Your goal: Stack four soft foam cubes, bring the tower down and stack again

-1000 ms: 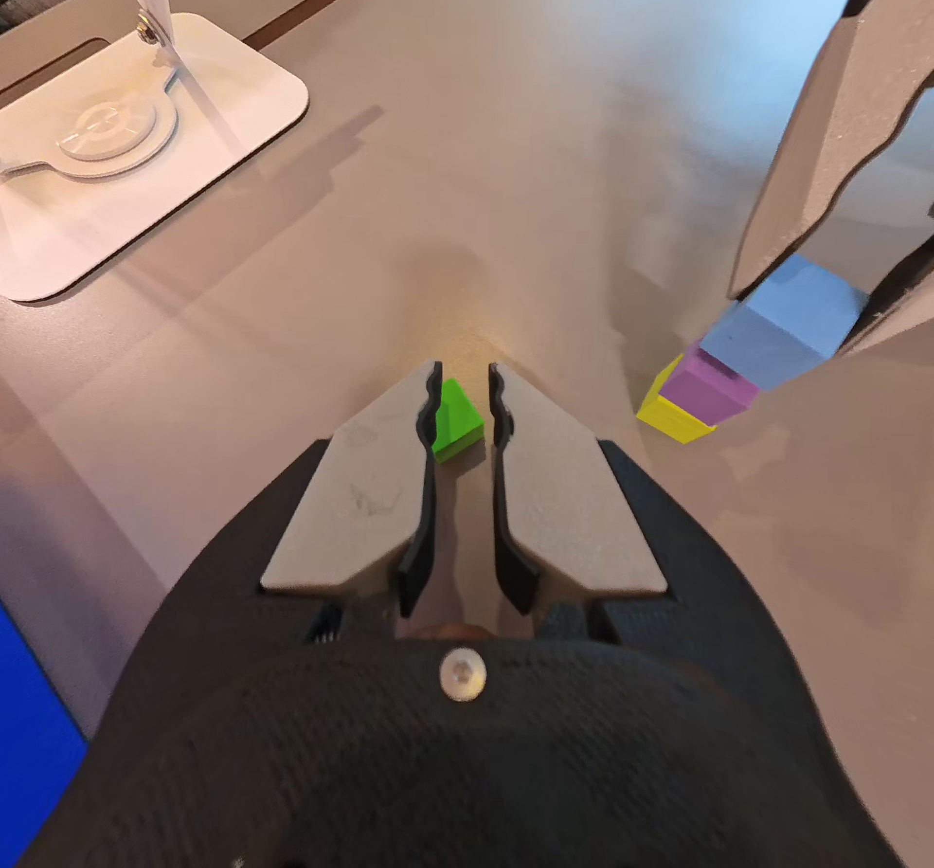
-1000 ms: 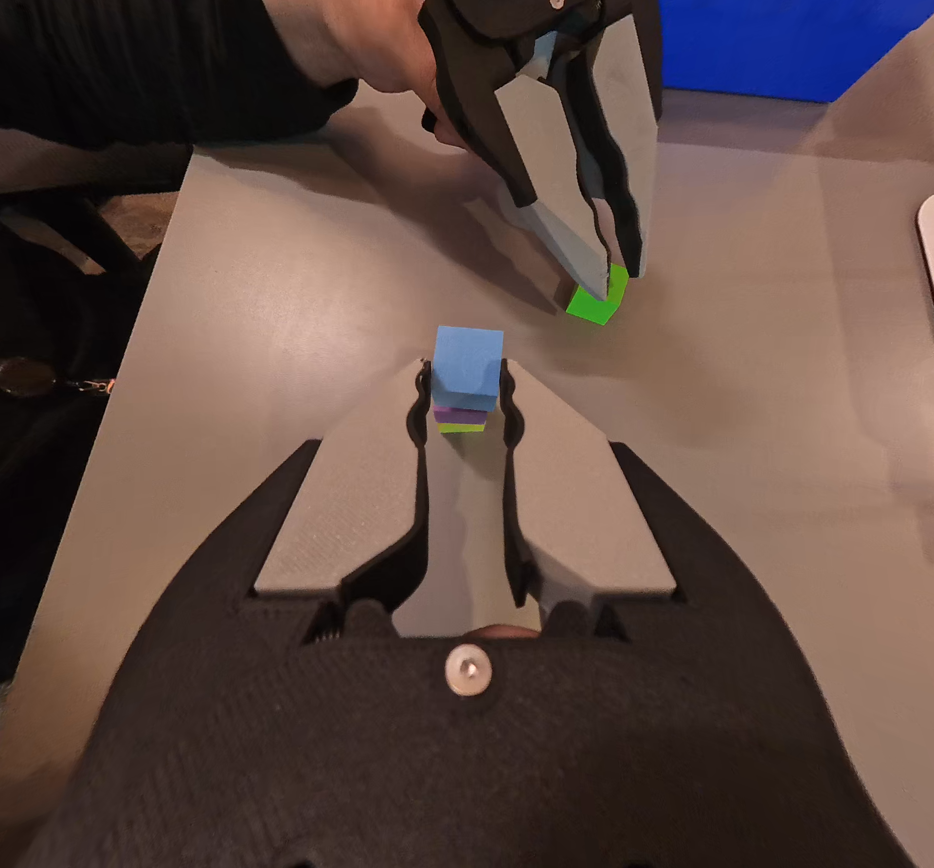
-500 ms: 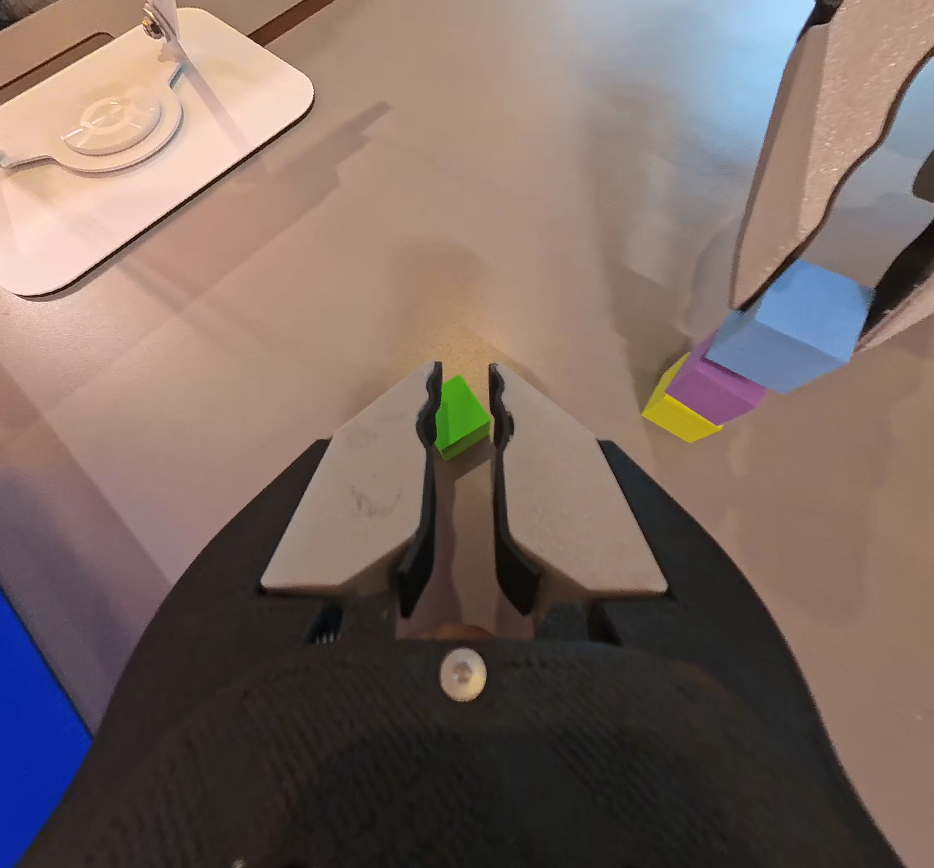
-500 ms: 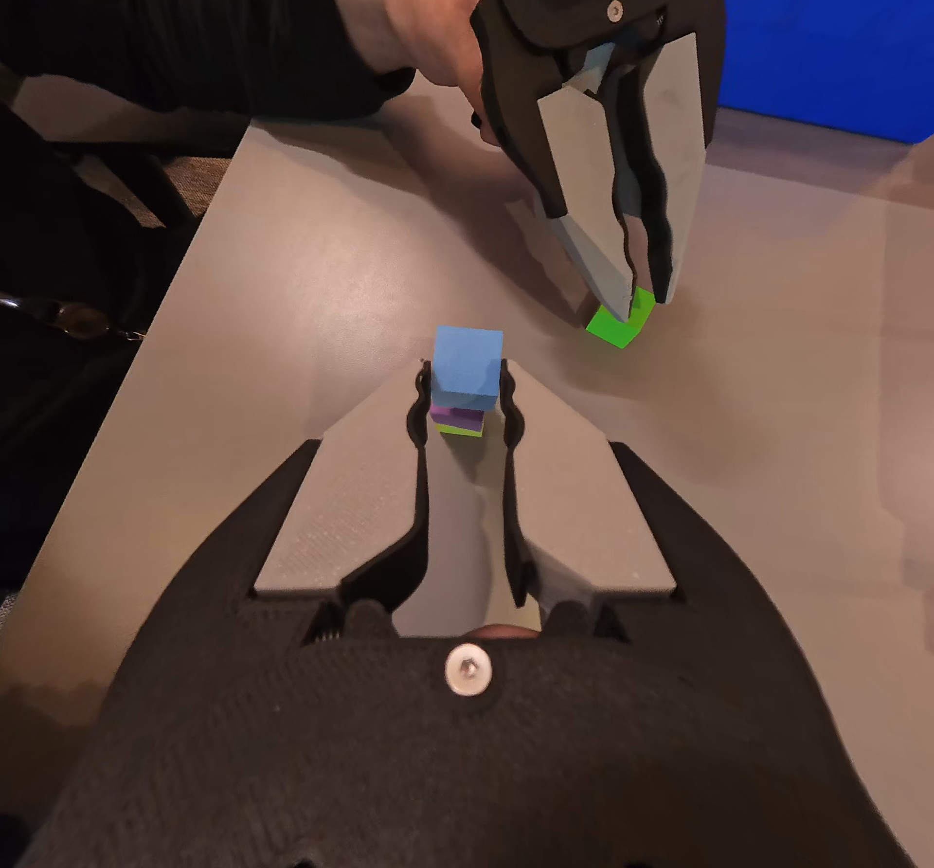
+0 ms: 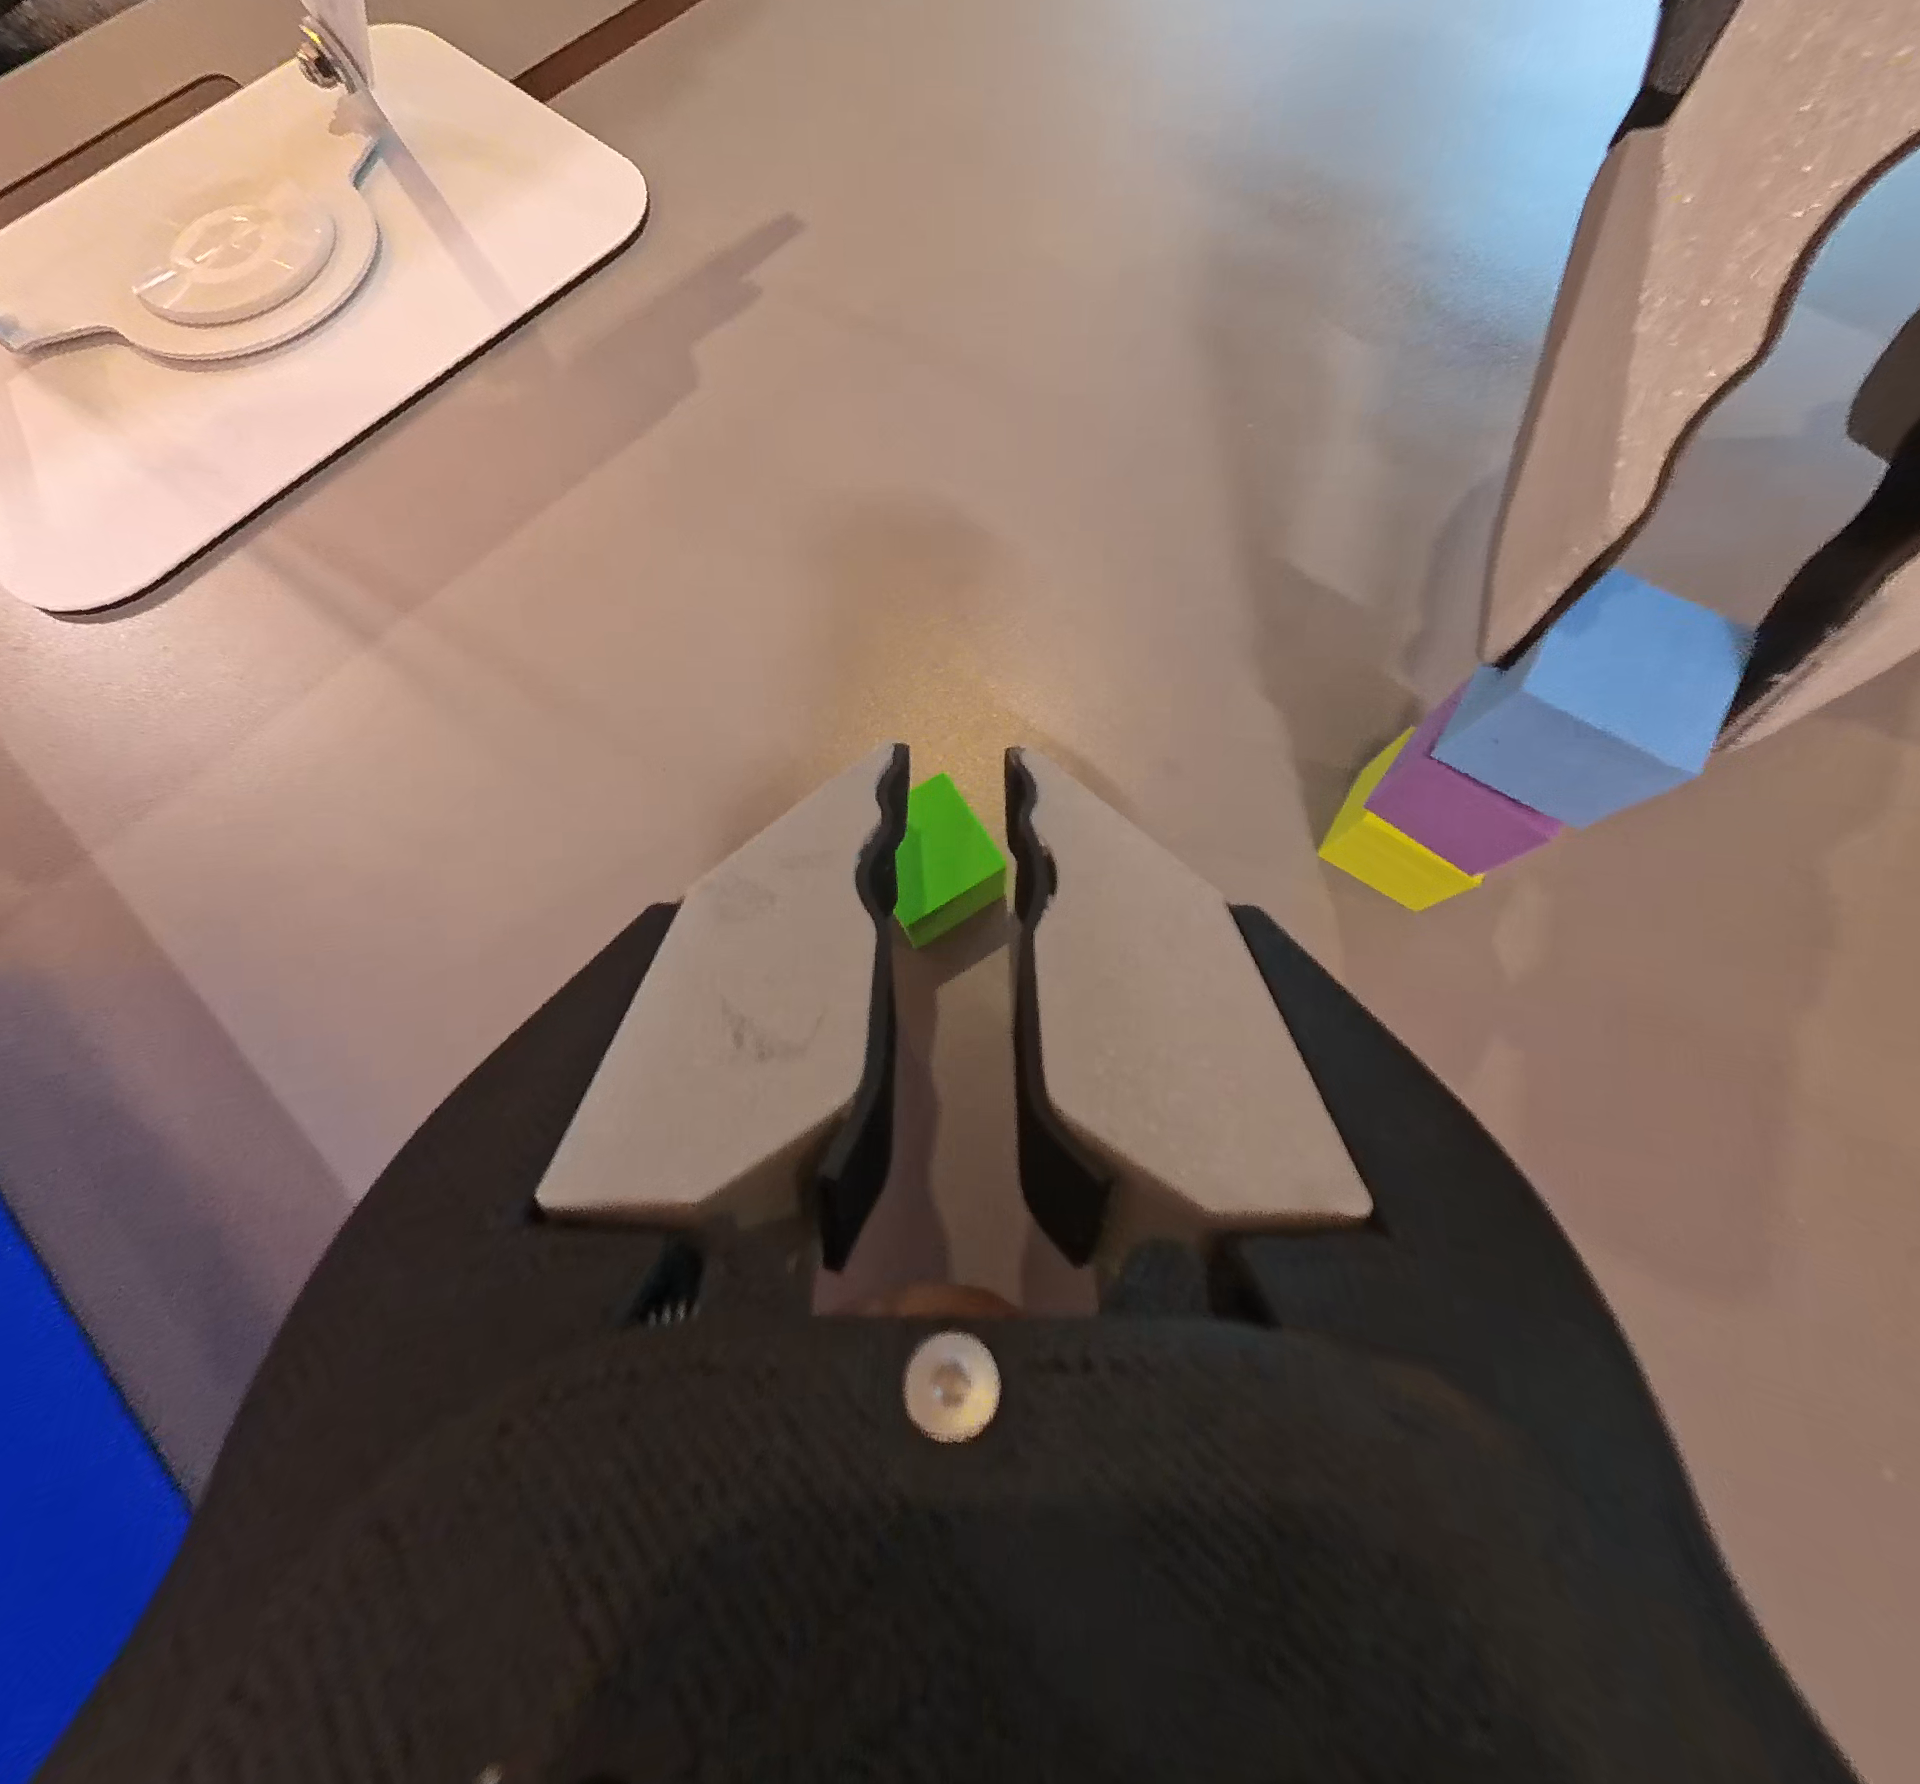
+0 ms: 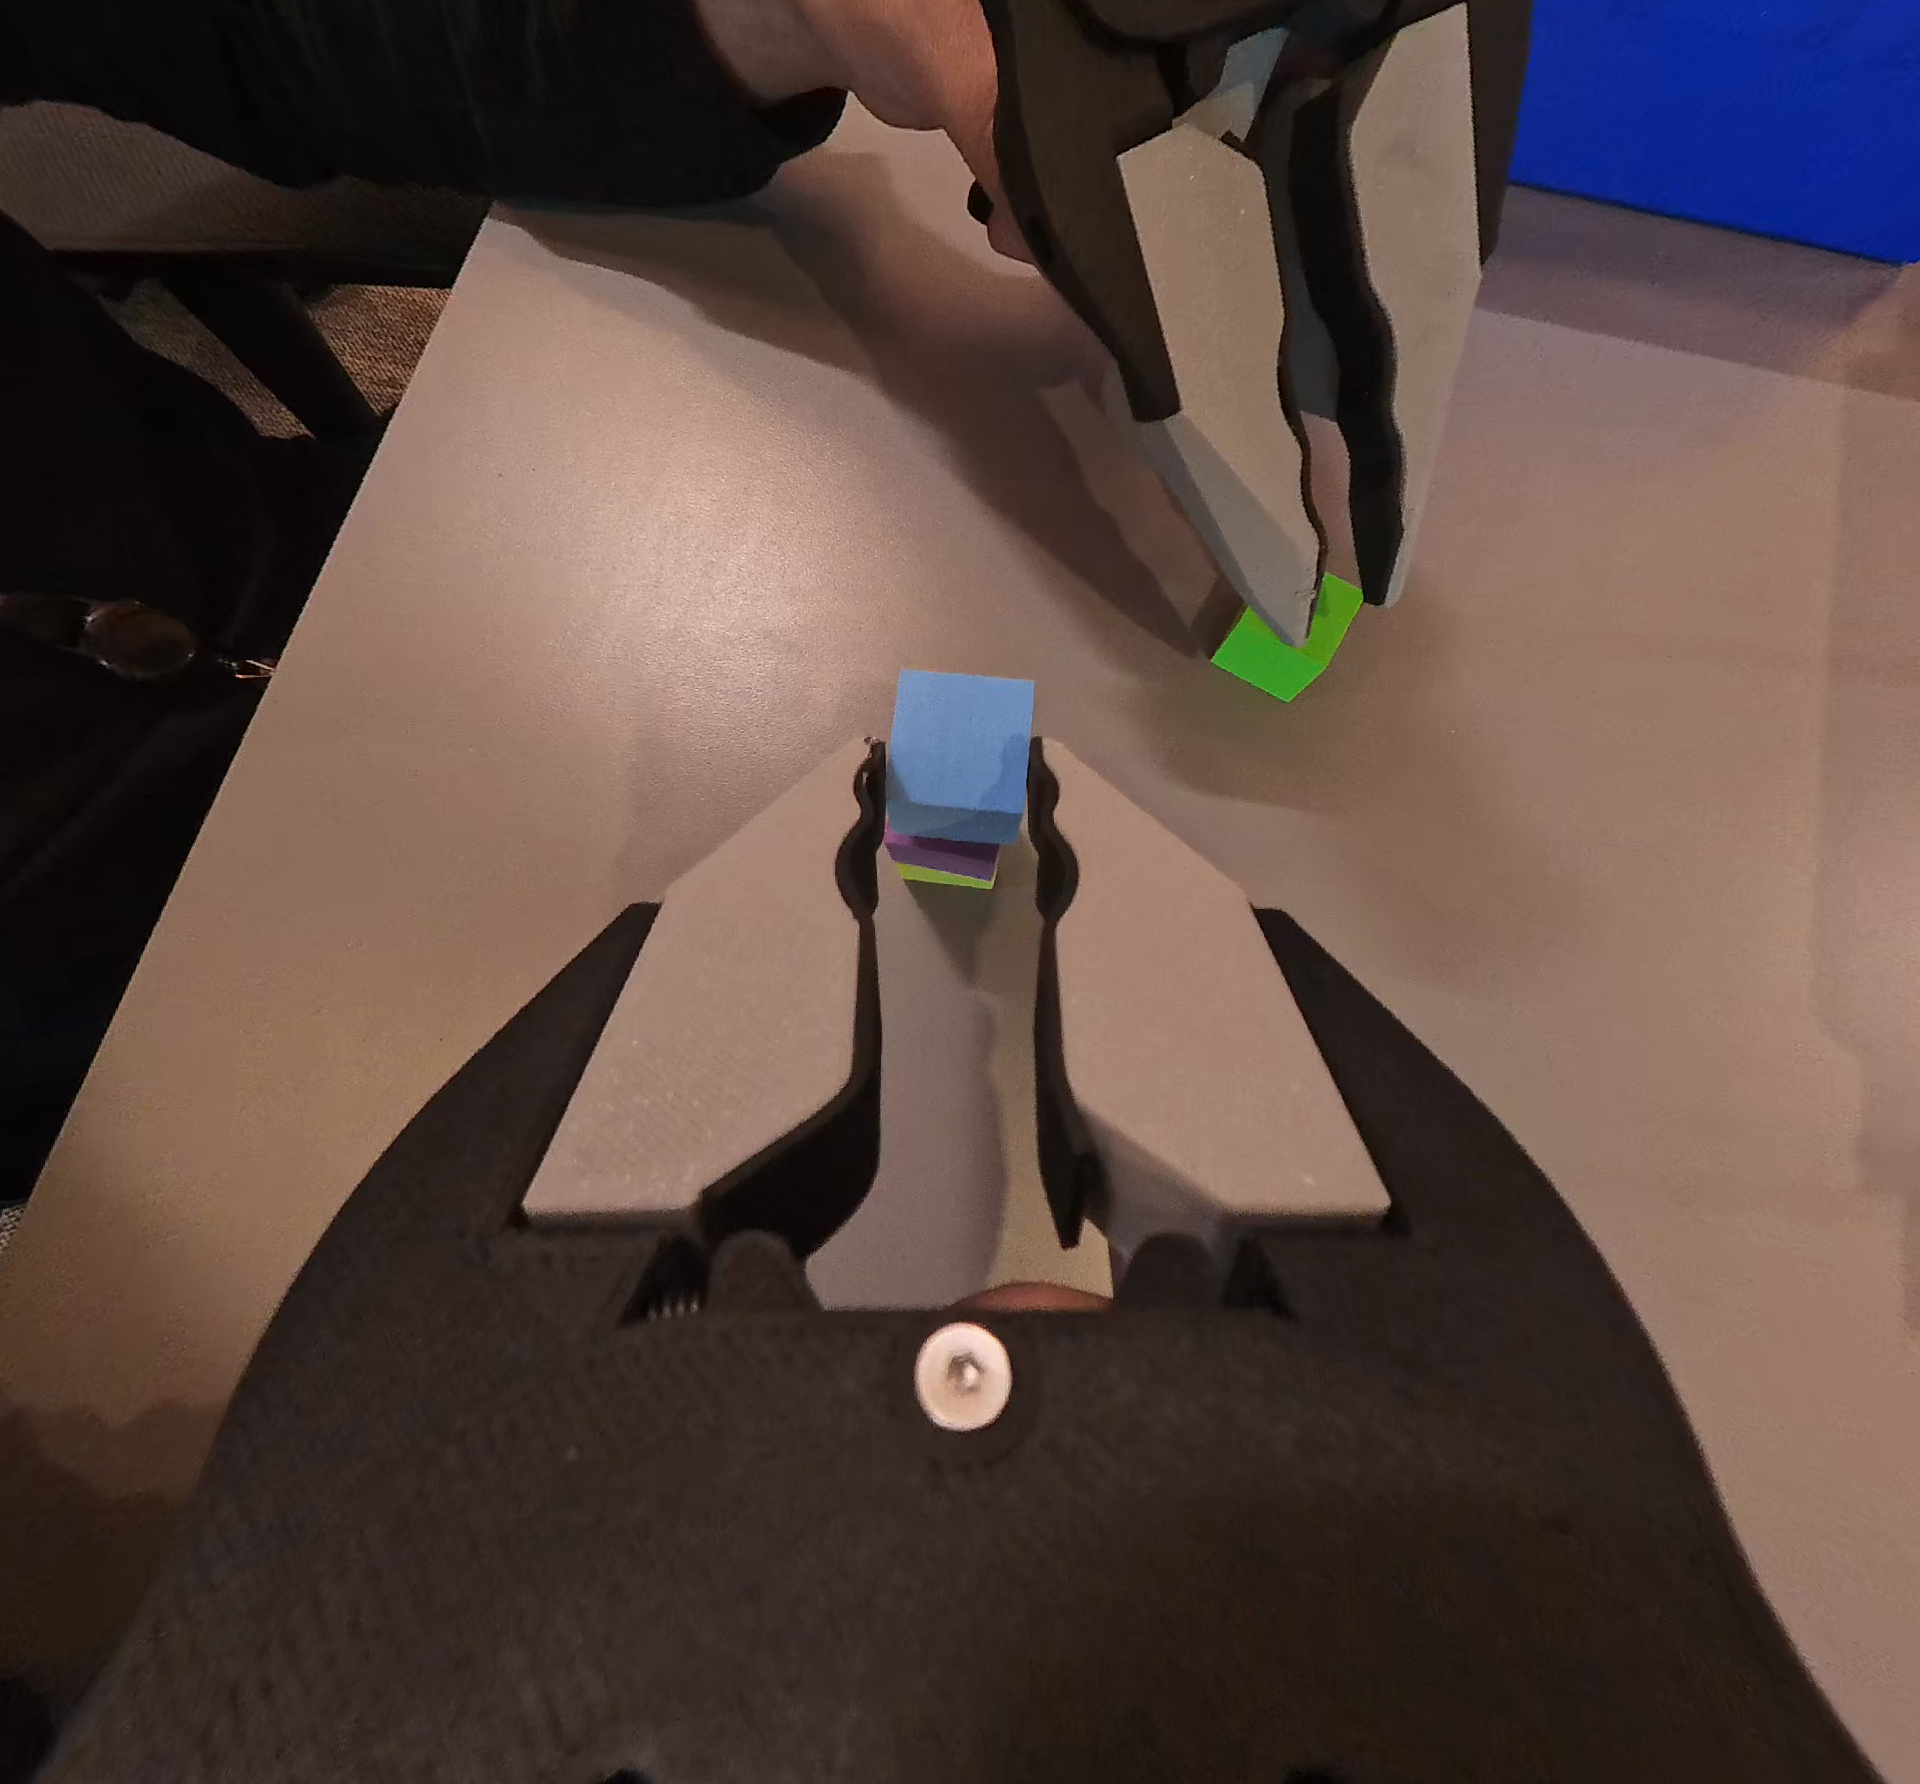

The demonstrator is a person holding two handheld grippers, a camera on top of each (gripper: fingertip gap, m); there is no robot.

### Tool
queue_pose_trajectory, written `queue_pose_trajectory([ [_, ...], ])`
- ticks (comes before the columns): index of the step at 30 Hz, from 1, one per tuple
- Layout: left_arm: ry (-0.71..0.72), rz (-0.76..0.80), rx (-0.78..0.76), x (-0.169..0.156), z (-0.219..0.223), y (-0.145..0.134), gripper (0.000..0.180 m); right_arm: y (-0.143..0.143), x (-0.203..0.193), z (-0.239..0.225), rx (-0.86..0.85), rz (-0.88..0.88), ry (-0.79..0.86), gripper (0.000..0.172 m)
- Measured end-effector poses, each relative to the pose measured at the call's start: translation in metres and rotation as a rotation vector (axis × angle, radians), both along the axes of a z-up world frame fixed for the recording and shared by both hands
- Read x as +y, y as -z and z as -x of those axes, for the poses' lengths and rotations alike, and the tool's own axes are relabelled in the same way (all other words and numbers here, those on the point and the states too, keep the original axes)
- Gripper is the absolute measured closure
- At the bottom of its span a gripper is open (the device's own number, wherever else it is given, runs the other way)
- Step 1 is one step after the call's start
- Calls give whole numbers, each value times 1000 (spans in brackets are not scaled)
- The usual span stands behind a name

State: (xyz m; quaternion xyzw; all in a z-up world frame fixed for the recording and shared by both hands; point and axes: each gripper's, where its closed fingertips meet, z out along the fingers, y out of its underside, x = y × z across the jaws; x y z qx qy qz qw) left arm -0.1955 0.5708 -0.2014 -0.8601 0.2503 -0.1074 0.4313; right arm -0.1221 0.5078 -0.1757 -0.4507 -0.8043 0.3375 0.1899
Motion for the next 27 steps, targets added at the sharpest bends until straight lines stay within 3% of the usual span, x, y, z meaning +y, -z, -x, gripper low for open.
queue_pose_trajectory([
  [27, 0, -2, 0, 0, 0, -1, 165, 6, 0, 0, -29, 6, 23, 147],
])
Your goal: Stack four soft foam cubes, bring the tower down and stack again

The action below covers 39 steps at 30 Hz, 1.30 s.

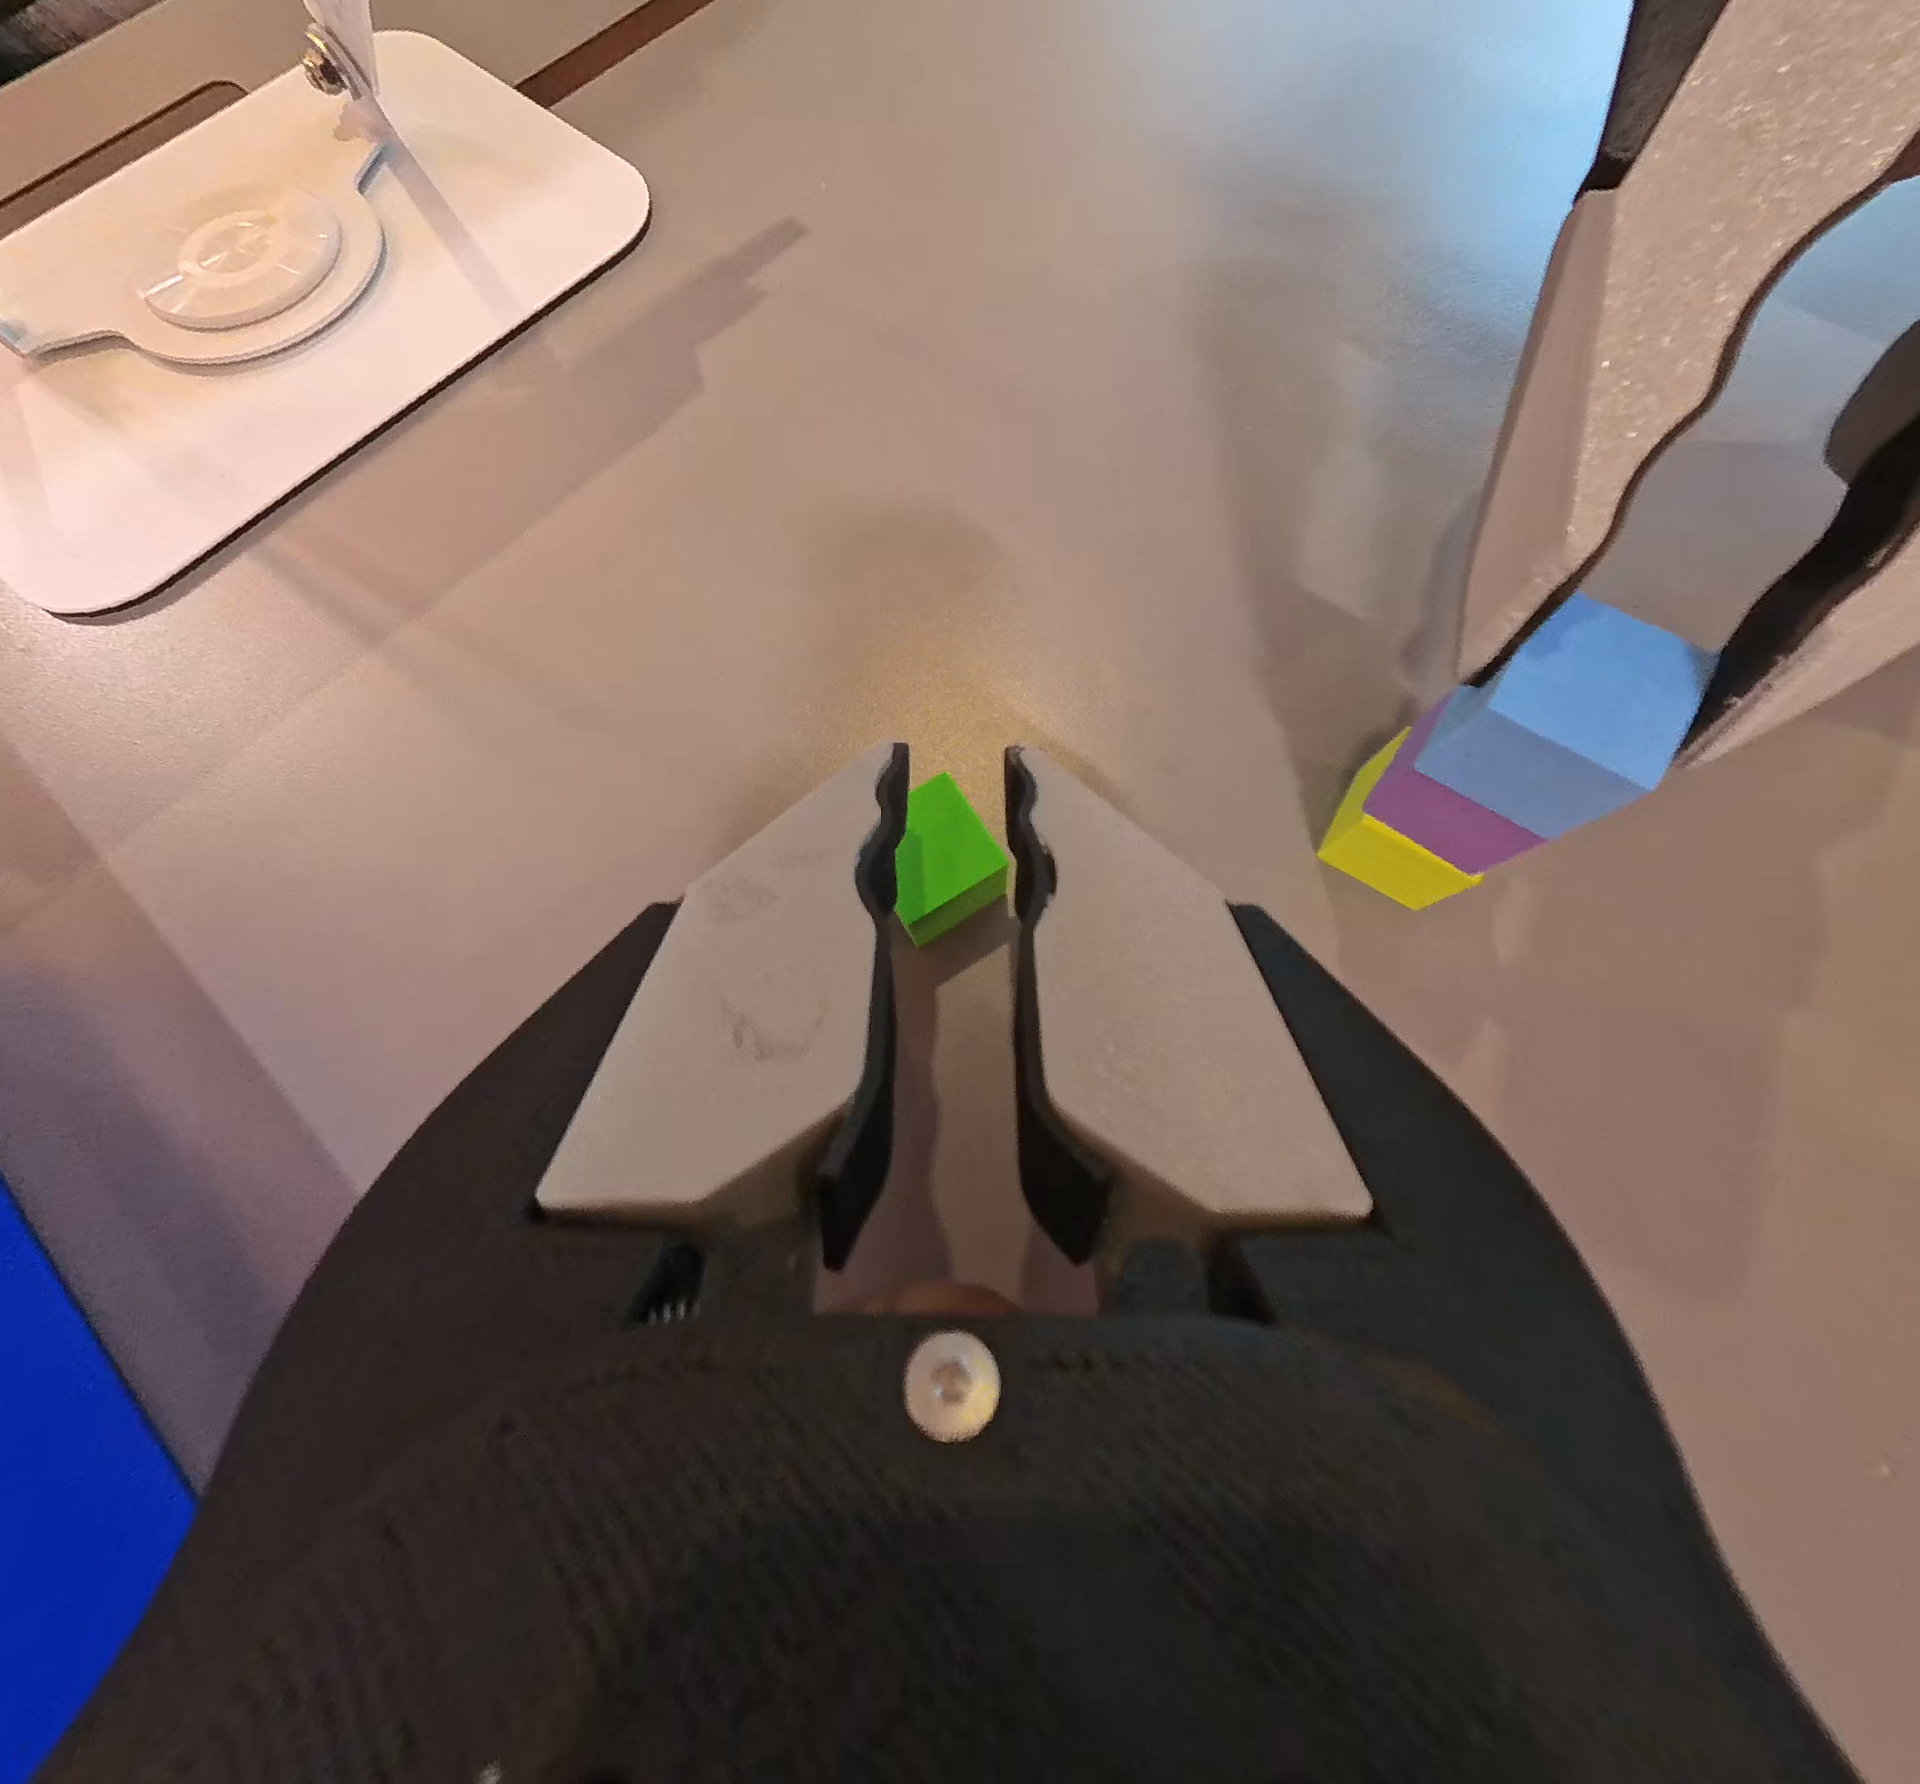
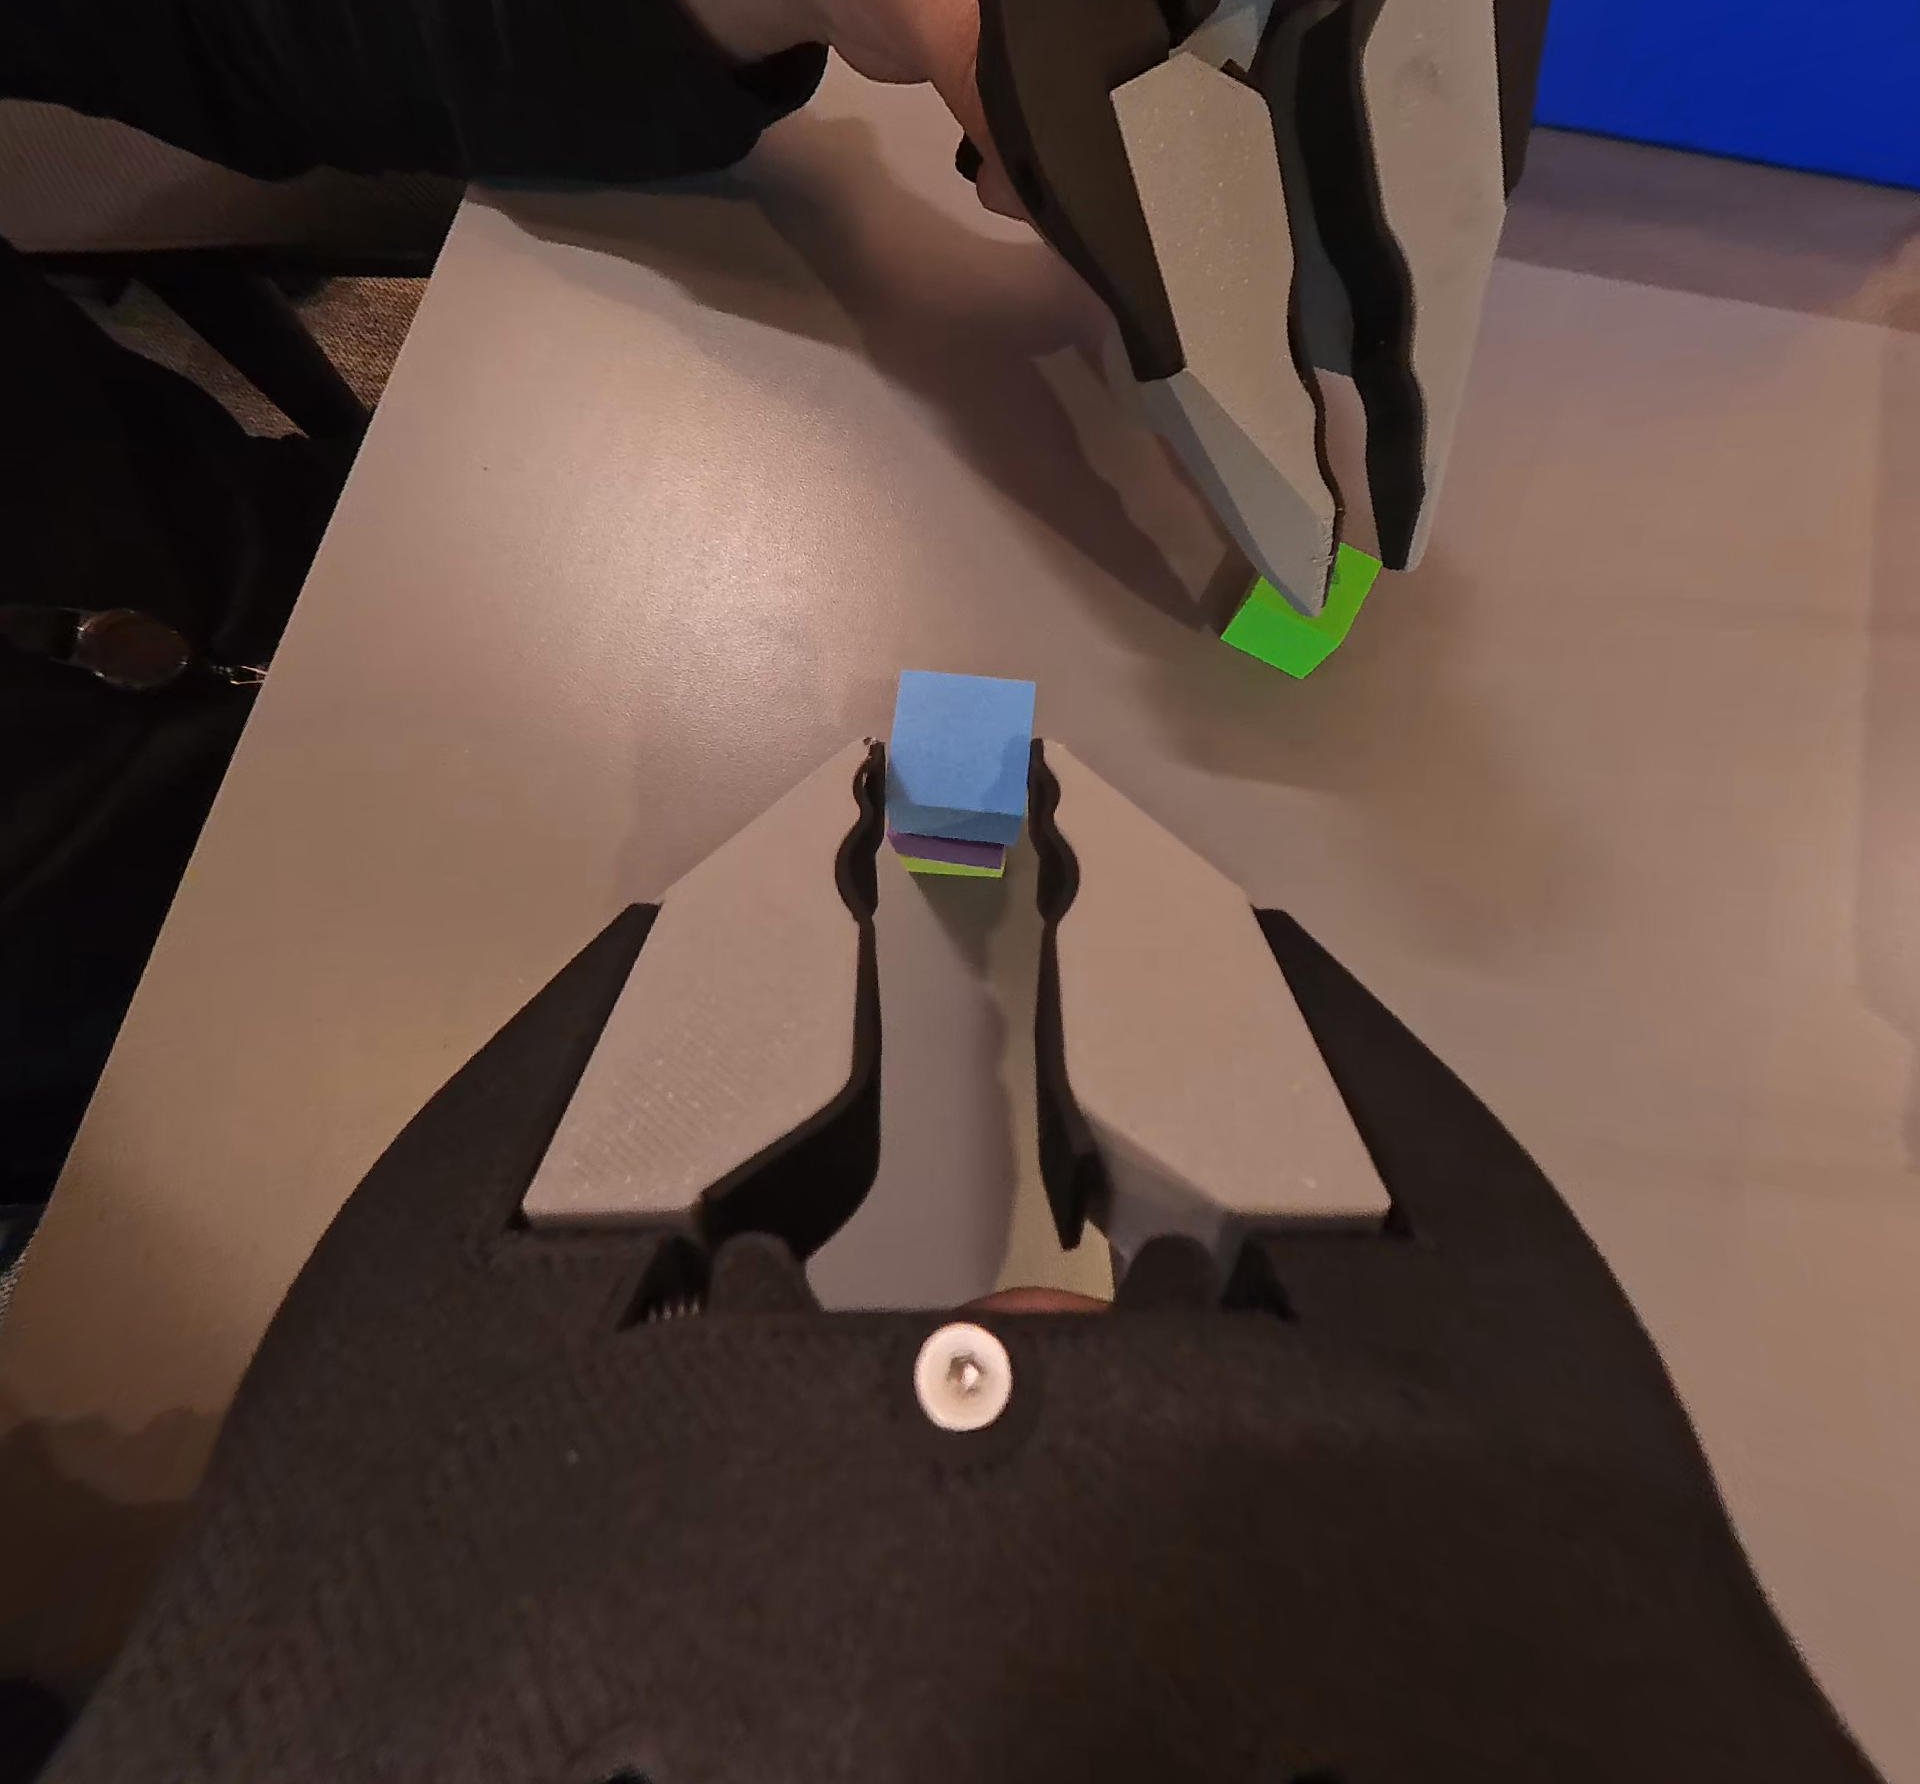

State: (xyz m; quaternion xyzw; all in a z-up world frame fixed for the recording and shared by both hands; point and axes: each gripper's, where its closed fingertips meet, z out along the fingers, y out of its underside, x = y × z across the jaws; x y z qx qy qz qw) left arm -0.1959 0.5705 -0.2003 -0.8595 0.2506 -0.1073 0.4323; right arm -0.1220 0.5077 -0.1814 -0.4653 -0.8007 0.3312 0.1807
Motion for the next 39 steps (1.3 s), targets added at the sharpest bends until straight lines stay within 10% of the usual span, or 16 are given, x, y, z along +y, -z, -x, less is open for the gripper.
queue_pose_trajectory([
  [28, 16, 14, -20, -2, -3, 1, 164, 31, 9, -13, 81, 9, 261, 109],
  [39, 445, 143, 66, -67, -50, 23, 134, 39, 7, -12, 78, 35, 234, 112],
])
